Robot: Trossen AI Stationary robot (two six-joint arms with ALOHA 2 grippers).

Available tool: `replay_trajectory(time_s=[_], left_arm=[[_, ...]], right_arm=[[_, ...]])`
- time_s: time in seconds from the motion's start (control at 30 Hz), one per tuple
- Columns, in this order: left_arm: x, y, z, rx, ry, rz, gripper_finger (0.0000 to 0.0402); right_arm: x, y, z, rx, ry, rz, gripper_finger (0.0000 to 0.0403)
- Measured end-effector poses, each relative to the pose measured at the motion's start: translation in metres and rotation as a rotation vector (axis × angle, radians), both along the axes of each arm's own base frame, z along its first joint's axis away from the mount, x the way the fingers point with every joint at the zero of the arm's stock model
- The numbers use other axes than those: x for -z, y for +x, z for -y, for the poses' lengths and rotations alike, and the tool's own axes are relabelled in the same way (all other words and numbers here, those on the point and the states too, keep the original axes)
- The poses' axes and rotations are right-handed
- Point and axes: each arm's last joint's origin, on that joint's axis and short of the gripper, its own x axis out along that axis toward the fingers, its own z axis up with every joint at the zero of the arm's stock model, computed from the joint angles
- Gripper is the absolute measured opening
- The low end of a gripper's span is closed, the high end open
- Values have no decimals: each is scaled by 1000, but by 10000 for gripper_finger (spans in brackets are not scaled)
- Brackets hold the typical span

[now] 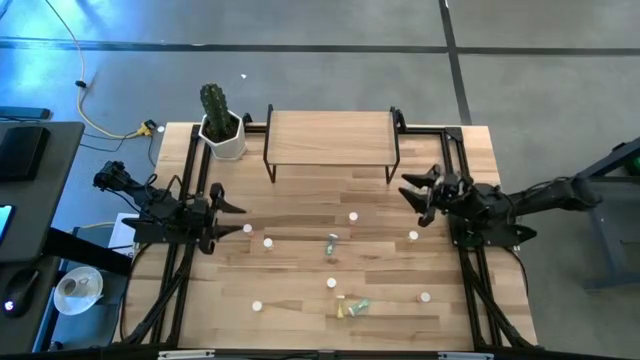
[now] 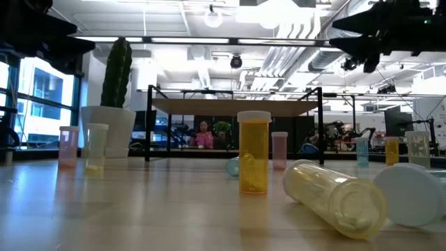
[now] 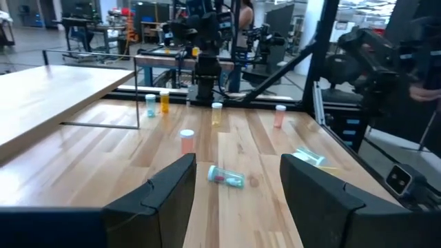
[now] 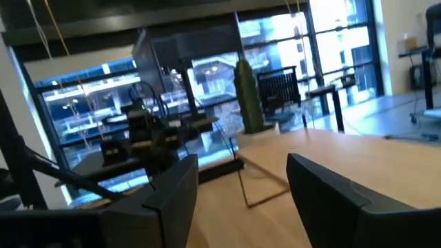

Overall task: Pick and place medicine bottles onto shelf by color
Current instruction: Put the center pink pill bottle on the shelf

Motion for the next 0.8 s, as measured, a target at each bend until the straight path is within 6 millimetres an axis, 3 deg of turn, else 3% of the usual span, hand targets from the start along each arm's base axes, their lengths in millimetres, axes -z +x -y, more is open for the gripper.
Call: replay_trajectory(time_s=[0.17,0.27,0.5,0.8], left_arm=[[0,0,0,-3,0,0,200],[0,0,0,-3,0,0,200],[0,0,0,-3,0,-1,200],[0,0,0,-3,0,-1,200]], right_arm=[[7,12,-2,-16,24,-40,213],[-1,22,-3,-34,13,-83,213],[-15,51,-8,-72,-93,-374,213],[-10,82,-12,-85,-87,-515,213]])
